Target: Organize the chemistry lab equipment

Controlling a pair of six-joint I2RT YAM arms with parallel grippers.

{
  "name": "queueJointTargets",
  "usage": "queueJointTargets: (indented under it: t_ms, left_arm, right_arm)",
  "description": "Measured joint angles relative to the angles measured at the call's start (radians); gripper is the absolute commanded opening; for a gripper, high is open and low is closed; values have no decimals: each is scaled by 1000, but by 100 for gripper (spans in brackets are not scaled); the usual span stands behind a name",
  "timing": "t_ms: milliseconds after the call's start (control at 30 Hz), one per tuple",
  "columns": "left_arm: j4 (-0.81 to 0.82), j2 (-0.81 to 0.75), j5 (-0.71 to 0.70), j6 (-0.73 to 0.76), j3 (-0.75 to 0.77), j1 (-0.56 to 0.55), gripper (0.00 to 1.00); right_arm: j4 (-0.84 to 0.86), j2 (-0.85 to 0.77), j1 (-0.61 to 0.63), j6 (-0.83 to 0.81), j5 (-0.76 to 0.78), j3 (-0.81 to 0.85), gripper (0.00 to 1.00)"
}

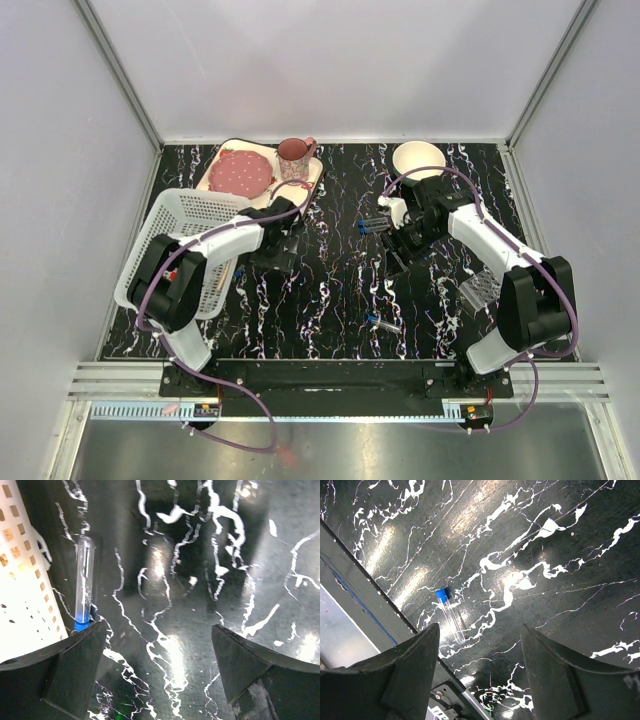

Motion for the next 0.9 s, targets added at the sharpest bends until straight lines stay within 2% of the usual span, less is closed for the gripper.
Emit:
queueJointTargets:
  t_ms: [367,900]
  left_arm:
    - [-19,0,-17,17,11,117,93]
    - [-56,101,-59,125,186,195,94]
  right_arm:
    - [0,0,0,0,-19,0,72]
    - [0,0,-2,-1,-26,0,72]
